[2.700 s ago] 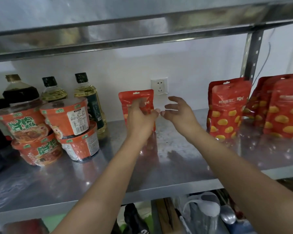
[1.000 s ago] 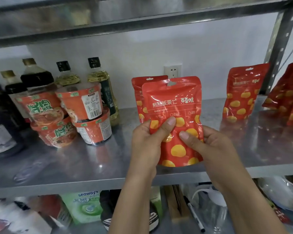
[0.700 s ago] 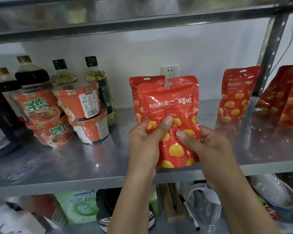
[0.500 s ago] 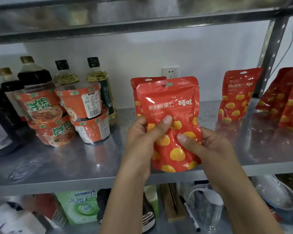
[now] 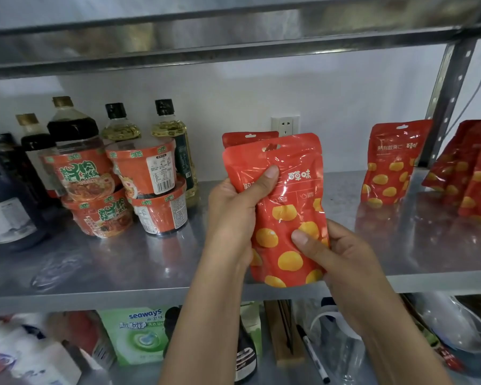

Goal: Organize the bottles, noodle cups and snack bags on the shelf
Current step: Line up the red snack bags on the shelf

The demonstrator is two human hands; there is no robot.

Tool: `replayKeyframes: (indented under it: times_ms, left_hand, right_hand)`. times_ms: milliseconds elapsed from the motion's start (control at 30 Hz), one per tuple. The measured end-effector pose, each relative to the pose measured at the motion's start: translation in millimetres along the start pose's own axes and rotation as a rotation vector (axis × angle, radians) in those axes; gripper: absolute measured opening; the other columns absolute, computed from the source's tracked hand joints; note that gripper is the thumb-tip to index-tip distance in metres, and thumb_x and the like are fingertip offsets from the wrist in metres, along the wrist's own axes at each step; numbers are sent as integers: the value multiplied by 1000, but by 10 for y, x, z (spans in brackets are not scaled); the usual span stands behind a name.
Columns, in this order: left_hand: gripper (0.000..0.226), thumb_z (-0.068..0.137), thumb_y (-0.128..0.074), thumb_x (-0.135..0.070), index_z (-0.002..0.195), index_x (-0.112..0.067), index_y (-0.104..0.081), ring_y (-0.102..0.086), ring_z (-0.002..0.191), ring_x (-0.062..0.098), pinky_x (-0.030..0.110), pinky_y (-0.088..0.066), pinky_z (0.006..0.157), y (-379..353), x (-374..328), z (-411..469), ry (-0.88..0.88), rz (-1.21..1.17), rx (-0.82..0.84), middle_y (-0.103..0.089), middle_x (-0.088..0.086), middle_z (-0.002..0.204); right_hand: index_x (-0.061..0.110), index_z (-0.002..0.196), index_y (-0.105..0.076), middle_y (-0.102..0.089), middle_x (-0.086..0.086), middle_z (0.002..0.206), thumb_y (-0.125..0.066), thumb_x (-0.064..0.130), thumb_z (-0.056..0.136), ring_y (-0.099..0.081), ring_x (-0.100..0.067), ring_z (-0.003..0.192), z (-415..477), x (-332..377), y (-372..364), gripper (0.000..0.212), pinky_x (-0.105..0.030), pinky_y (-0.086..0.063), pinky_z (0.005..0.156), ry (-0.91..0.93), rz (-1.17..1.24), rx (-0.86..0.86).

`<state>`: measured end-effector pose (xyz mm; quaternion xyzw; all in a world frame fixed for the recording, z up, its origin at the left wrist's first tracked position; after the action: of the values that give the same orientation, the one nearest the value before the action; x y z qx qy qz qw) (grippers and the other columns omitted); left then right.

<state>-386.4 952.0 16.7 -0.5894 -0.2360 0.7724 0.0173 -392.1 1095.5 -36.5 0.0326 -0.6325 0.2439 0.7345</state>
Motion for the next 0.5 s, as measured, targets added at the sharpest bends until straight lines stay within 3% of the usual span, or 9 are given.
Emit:
replayKeyframes:
  times_ms: [100,300,500]
  left_hand:
    - [30,86,-75,-16,115,-6,-70,-76,85,25,36,-63,73,-50,-44,76,35,-25,-15,-78,10,97]
    - [34,85,-76,-17,115,-3,-70,-76,84,26,35,-62,69,-150,-50,121,33,8,12,-78,11,97]
    - [39,86,-75,-31,119,-13,-67,-76,92,26,41,-62,81,-197,-41,89,61,70,66,-77,8,104]
  right_hand:
    - [17,110,-68,-78,-4,102,-76,23,68,-75,-21,95,-19,-39,6,43,-29,-61,77,-60,-14,31]
    - [8,101,-71,-78,-10,94,-77,12,68,-76,-26,87,-38,-13,35,34,-33,-63,70,-16,46,-92]
    - [9,102,-72,-78,-9,93,-78,10,69,-76,-26,87,-28,-25,66,33,-37,-63,73,4,61,-171]
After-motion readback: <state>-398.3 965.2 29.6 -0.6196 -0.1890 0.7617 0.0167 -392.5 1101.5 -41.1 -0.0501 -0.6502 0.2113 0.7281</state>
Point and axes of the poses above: each hand's wrist, its own z-axis towards the middle knuckle, its own y-axis out of the back of the hand, x = y × z, the point moved 3 cm from there along z, towards the middle knuckle
